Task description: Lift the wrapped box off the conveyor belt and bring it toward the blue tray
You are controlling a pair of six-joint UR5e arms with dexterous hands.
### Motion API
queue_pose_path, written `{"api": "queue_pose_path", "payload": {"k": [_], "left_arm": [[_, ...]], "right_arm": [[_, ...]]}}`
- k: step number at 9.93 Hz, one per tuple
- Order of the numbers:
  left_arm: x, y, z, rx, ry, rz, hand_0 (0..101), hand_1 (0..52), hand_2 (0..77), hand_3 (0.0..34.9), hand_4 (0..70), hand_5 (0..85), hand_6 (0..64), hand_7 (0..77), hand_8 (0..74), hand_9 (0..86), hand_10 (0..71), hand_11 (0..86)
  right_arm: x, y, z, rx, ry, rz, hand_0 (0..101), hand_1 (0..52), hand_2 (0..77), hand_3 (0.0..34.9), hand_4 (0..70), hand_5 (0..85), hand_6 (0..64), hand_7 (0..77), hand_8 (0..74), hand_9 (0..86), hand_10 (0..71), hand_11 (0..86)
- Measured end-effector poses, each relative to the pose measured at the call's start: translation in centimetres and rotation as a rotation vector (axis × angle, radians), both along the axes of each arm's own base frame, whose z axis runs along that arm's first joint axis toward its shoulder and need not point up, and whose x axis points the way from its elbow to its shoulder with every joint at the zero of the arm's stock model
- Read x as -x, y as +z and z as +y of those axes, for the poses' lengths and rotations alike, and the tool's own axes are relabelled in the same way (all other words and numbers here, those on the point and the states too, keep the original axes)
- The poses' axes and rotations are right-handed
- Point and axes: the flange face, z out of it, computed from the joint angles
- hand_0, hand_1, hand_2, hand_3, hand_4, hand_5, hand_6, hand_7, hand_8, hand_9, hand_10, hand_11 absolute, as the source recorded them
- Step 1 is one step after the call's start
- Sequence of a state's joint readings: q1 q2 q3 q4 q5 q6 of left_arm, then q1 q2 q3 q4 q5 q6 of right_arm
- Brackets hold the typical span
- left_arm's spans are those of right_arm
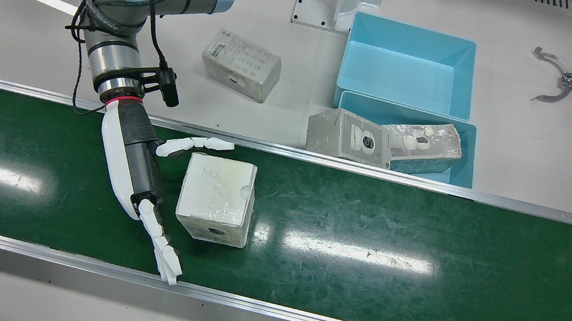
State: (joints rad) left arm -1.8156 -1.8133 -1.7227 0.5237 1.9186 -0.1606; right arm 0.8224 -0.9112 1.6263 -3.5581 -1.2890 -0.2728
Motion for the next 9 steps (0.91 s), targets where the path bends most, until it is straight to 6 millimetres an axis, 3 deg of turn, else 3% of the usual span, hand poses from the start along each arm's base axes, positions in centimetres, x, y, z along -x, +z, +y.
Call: {"api": "queue_pose_path", "payload": {"k": [1,2,3,4,5,6,7,8,9], "left_arm": [[0.0,0.0,0.0,0.0,0.0,0.0,0,0.0,0.5,0.0,0.0,1.1,0.0,0.0,0.0,0.0,0.5,0.0],[0.0,0.0,0.0,0.0,0.0,0.0,0,0.0,0.5,0.0,0.0,1.1,0.0,0.0,0.0,0.0,0.5,0.0],[0.0,0.0,0.0,0.0,0.0,0.0,0,0.0,1.1,0.0,0.0,1.1,0.0,0.0,0.0,0.0,0.5,0.0],[0.0,0.0,0.0,0.0,0.0,0.0,0,0.0,0.5,0.0,0.0,1.1,0.0,0.0,0.0,0.0,0.0,0.0],[0.0,0.0,0.0,0.0,0.0,0.0,0,0.0,0.5,0.0,0.0,1.1,0.0,0.0,0.0,0.0,0.0,0.0],[0.0,0.0,0.0,0.0,0.0,0.0,0,0.0,0.5,0.0,0.0,1.1,0.0,0.0,0.0,0.0,0.0,0.0],[0.0,0.0,0.0,0.0,0.0,0.0,0,0.0,0.5,0.0,0.0,1.1,0.0,0.0,0.0,0.0,0.0,0.0],[0.0,0.0,0.0,0.0,0.0,0.0,0,0.0,0.5,0.0,0.0,1.1,0.0,0.0,0.0,0.0,0.0,0.0],[0.0,0.0,0.0,0.0,0.0,0.0,0,0.0,0.5,0.0,0.0,1.1,0.0,0.0,0.0,0.0,0.0,0.0]], "right_arm": [[-0.1,0.0,-0.1,0.0,0.008,-0.005,44,10.9,15.3,0.0,5.4,16.9,3.3,1.1,2.7,3.3,4.9,8.2],[-0.1,0.0,-0.1,0.0,0.015,-0.011,44,10.9,15.3,0.0,5.4,16.9,3.3,1.1,2.7,3.3,4.9,8.2],[-0.1,0.0,-0.1,-0.002,0.02,-0.016,41,6.0,18.5,0.0,13.1,40.9,19.6,21.8,11.4,12.0,12.5,15.8],[-0.1,-0.1,-0.2,-0.004,0.022,-0.019,41,6.0,18.5,0.0,13.1,40.9,19.6,21.8,11.4,12.0,12.5,15.8],[-0.1,-0.1,-0.2,-0.008,0.023,-0.024,40,1.6,20.7,0.0,13.6,50.2,26.2,28.9,31.1,30.5,21.8,31.1],[-0.1,-0.2,-0.2,-0.012,0.023,-0.03,40,1.1,18.0,0.0,15.3,57.3,31.6,32.2,37.6,36.0,26.2,37.1],[-0.2,-0.3,-0.2,-0.014,0.021,-0.038,40,1.1,18.0,0.0,15.3,57.3,31.6,32.2,37.6,36.0,26.2,37.1],[-0.3,-0.7,-0.1,-0.018,0.019,-0.049,41,0.5,20.2,0.0,18.5,70.4,39.3,39.8,46.9,43.1,28.9,42.5],[-0.3,-1.1,0.0,-0.028,0.017,-0.063,42,0.5,20.2,0.0,18.5,70.4,42.5,42.0,50.2,46.9,25.6,39.8]]}}
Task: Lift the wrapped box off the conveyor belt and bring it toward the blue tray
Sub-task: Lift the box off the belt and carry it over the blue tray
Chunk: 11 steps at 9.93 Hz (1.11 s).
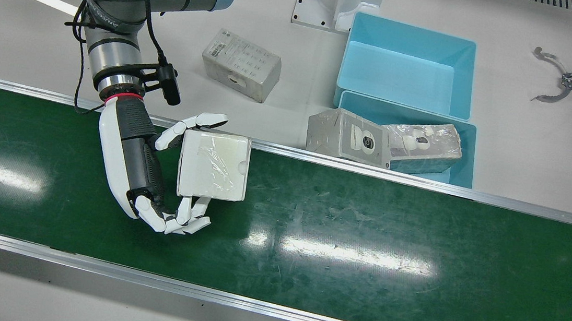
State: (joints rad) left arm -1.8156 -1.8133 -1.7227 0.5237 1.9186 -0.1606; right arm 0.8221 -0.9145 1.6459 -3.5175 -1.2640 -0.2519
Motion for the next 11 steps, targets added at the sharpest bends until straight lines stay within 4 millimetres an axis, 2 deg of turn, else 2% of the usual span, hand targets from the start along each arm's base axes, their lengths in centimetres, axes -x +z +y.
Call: {"api": "queue_pose_path", "payload": {"k": [1,2,3,4,5,6,7,9,10,11], "left_arm": [[0.0,0.0,0.0,0.0,0.0,0.0,0,0.0,1.1,0.0,0.0,1.1,0.0,0.0,0.0,0.0,0.5,0.0],[0.0,0.0,0.0,0.0,0.0,0.0,0,0.0,1.1,0.0,0.0,1.1,0.0,0.5,0.0,0.0,0.0,0.0],[0.0,0.0,0.0,0.0,0.0,0.0,0,0.0,0.5,0.0,0.0,1.1,0.0,0.0,0.0,0.0,0.0,0.0],[0.0,0.0,0.0,0.0,0.0,0.0,0,0.0,0.5,0.0,0.0,1.1,0.0,0.0,0.0,0.0,0.0,0.0],[0.0,0.0,0.0,0.0,0.0,0.0,0,0.0,0.5,0.0,0.0,1.1,0.0,0.0,0.0,0.0,0.0,0.0],[0.0,0.0,0.0,0.0,0.0,0.0,0,0.0,0.5,0.0,0.0,1.1,0.0,0.0,0.0,0.0,0.0,0.0],[0.0,0.0,0.0,0.0,0.0,0.0,0,0.0,0.5,0.0,0.0,1.1,0.0,0.0,0.0,0.0,0.0,0.0],[0.0,0.0,0.0,0.0,0.0,0.0,0,0.0,1.1,0.0,0.0,1.1,0.0,0.0,0.0,0.0,0.0,0.0],[0.0,0.0,0.0,0.0,0.0,0.0,0,0.0,0.5,0.0,0.0,1.1,0.0,0.0,0.0,0.0,0.0,0.0],[0.0,0.0,0.0,0.0,0.0,0.0,0,0.0,0.5,0.0,0.0,1.1,0.0,0.0,0.0,0.0,0.0,0.0]], "right_arm": [[0.0,-0.6,0.0,-0.02,-0.001,-0.022,41,0.5,19.6,0.0,16.9,71.4,45.8,49.6,50.7,67.1,26.7,39.8],[0.0,-1.5,0.0,-0.053,-0.001,-0.052,41,0.5,19.6,0.0,16.9,71.4,45.8,49.6,50.7,67.1,26.7,39.8],[0.4,-2.9,0.3,-0.094,-0.007,-0.091,41,0.5,20.2,0.0,17.5,64.9,45.8,52.9,51.3,71.4,26.7,39.8],[0.9,-4.7,1.0,-0.132,-0.018,-0.127,41,0.5,20.2,0.0,17.5,69.8,45.8,55.6,50.2,72.5,26.7,39.8],[1.5,-6.5,1.9,-0.16,-0.026,-0.162,41,0.5,20.2,0.0,20.7,69.8,45.8,58.4,49.6,58.9,27.3,39.3],[2.3,-8.2,3.3,-0.182,-0.031,-0.2,41,0.5,20.2,0.0,20.7,69.8,45.8,58.4,49.6,58.9,27.3,39.3],[3.4,-9.7,5.1,-0.195,-0.036,-0.24,41,0.5,20.2,0.0,22.9,69.8,45.8,58.4,57.8,72.0,30.5,43.6],[6.2,-12.9,8.6,-0.219,-0.054,-0.301,42,0.5,20.2,0.0,24.0,69.8,45.8,58.4,59.4,72.0,31.6,44.2],[7.8,-14.9,10.3,-0.239,-0.066,-0.315,42,0.5,20.7,0.0,24.5,69.8,46.4,72.5,58.4,72.0,31.6,44.2],[9.4,-16.4,12.0,-0.251,-0.075,-0.326,42,0.5,21.8,0.0,25.1,69.8,46.9,71.4,58.9,72.0,28.9,44.2]]}}
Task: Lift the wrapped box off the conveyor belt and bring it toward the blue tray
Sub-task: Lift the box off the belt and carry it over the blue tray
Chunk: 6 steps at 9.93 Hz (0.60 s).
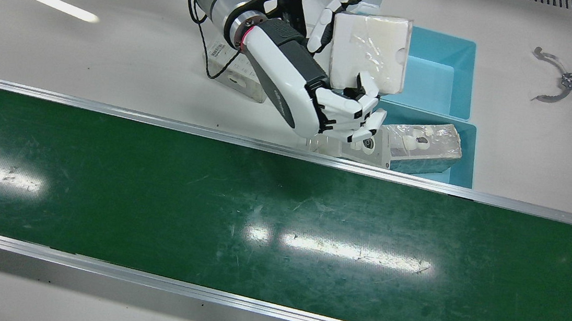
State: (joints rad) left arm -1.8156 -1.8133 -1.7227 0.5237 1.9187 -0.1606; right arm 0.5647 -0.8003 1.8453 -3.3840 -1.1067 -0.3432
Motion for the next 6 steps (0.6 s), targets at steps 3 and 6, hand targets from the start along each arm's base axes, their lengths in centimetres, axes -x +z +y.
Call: {"api": "queue_pose_path", "payload": {"k": [3,6], "left_arm": [[0.0,0.0,0.0,0.0,0.0,0.0,0,0.0,1.1,0.0,0.0,1.1,0.0,0.0,0.0,0.0,0.0,0.0],[0.0,0.0,0.0,0.0,0.0,0.0,0,0.0,0.5,0.0,0.0,1.1,0.0,0.0,0.0,0.0,0.0,0.0]], "right_arm": [[5.0,-2.1,5.4,0.0,-0.021,-0.001,43,0.5,25.1,0.0,33.8,69.8,52.9,69.3,67.1,67.6,36.0,51.8],[8.4,-2.2,9.6,0.009,-0.068,0.011,43,0.5,25.6,0.0,20.7,70.9,53.5,69.8,57.3,66.5,30.0,44.2]]}}
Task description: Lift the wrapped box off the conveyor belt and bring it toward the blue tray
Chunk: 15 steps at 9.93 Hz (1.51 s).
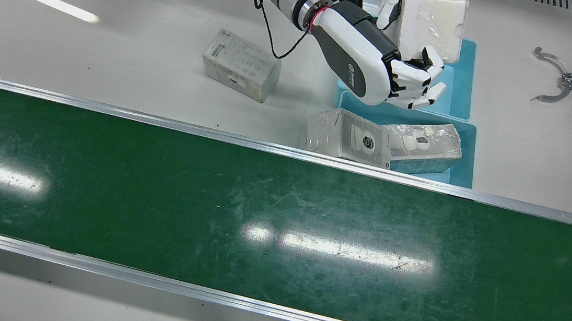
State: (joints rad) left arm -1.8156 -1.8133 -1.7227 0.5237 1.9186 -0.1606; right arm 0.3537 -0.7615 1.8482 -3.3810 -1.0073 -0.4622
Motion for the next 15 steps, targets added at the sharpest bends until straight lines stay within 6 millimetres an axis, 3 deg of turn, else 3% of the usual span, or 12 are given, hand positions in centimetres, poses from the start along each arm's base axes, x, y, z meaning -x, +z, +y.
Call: {"api": "queue_pose_path", "payload": {"k": [1,2,3,4,5,6,7,9,11,12,14,15], "left_arm": [[0.0,0.0,0.0,0.0,0.0,0.0,0,0.0,0.5,0.0,0.0,1.1,0.0,0.0,0.0,0.0,0.0,0.0],[0.0,0.0,0.0,0.0,0.0,0.0,0,0.0,1.1,0.0,0.0,1.1,0.0,0.0,0.0,0.0,0.5,0.0],[0.0,0.0,0.0,0.0,0.0,0.0,0,0.0,1.1,0.0,0.0,1.1,0.0,0.0,0.0,0.0,0.5,0.0],[0.0,0.0,0.0,0.0,0.0,0.0,0,0.0,0.5,0.0,0.0,1.1,0.0,0.0,0.0,0.0,0.0,0.0],[0.0,0.0,0.0,0.0,0.0,0.0,0,0.0,1.1,0.0,0.0,1.1,0.0,0.0,0.0,0.0,0.0,0.0],[0.0,0.0,0.0,0.0,0.0,0.0,0,0.0,1.1,0.0,0.0,1.1,0.0,0.0,0.0,0.0,0.5,0.0],[0.0,0.0,0.0,0.0,0.0,0.0,0,0.0,1.1,0.0,0.0,1.1,0.0,0.0,0.0,0.0,0.5,0.0],[0.0,0.0,0.0,0.0,0.0,0.0,0,0.0,0.5,0.0,0.0,1.1,0.0,0.0,0.0,0.0,0.0,0.0],[0.0,0.0,0.0,0.0,0.0,0.0,0,0.0,0.5,0.0,0.0,1.1,0.0,0.0,0.0,0.0,0.5,0.0],[0.0,0.0,0.0,0.0,0.0,0.0,0,0.0,0.5,0.0,0.0,1.1,0.0,0.0,0.0,0.0,0.0,0.0],[0.0,0.0,0.0,0.0,0.0,0.0,0,0.0,0.5,0.0,0.0,1.1,0.0,0.0,0.0,0.0,0.0,0.0],[0.0,0.0,0.0,0.0,0.0,0.0,0,0.0,0.5,0.0,0.0,1.1,0.0,0.0,0.0,0.0,0.0,0.0]], "right_arm": [[0.3,0.2,0.6,0.0,-0.009,0.003,43,0.5,25.6,0.0,18.0,69.3,53.5,69.8,49.6,65.4,21.8,36.0],[0.4,0.5,0.9,0.0,-0.015,0.006,43,0.5,26.2,0.0,16.9,69.8,53.5,69.8,31.6,49.6,15.3,24.5],[0.4,0.8,1.1,0.0,-0.02,0.007,43,0.5,26.2,0.0,16.9,69.8,53.5,69.8,31.6,49.6,10.4,14.2],[0.4,1.0,1.4,-0.001,-0.027,0.007,46,0.5,18.5,0.0,15.8,60.5,53.5,76.9,8.7,31.1,4.9,8.2],[0.4,1.2,1.7,-0.001,-0.034,0.007,46,0.5,18.5,0.0,13.6,47.5,53.5,76.9,8.7,31.1,4.9,8.2],[0.3,1.4,1.9,-0.001,-0.038,0.006,46,0.5,18.5,0.0,13.6,47.5,53.5,76.9,8.7,31.1,4.9,8.2],[0.2,1.6,2.1,-0.001,-0.04,0.007,47,3.3,18.5,2.1,10.4,21.8,43.1,77.4,2.2,6.5,3.3,6.5],[-0.1,2.2,2.2,0.0,-0.042,0.01,46,13.6,18.0,3.7,9.3,17.5,17.5,77.4,0.5,1.6,3.3,6.0],[-0.4,2.7,2.3,0.002,-0.042,0.013,46,13.6,21.3,4.3,7.1,17.5,10.9,77.4,0.5,3.3,4.4,6.0],[-0.6,2.9,2.2,0.003,-0.043,0.013,46,19.6,17.5,5.6,9.3,16.9,14.2,7.1,1.1,2.7,3.8,5.4],[-0.7,3.4,2.2,0.011,-0.051,0.011,46,19.6,17.5,5.6,9.3,16.9,14.2,7.1,1.1,2.7,3.8,5.4],[-0.7,3.6,2.1,0.015,-0.055,0.008,46,12.5,16.9,5.4,9.3,17.5,13.1,15.3,1.6,3.3,4.4,7.1]]}}
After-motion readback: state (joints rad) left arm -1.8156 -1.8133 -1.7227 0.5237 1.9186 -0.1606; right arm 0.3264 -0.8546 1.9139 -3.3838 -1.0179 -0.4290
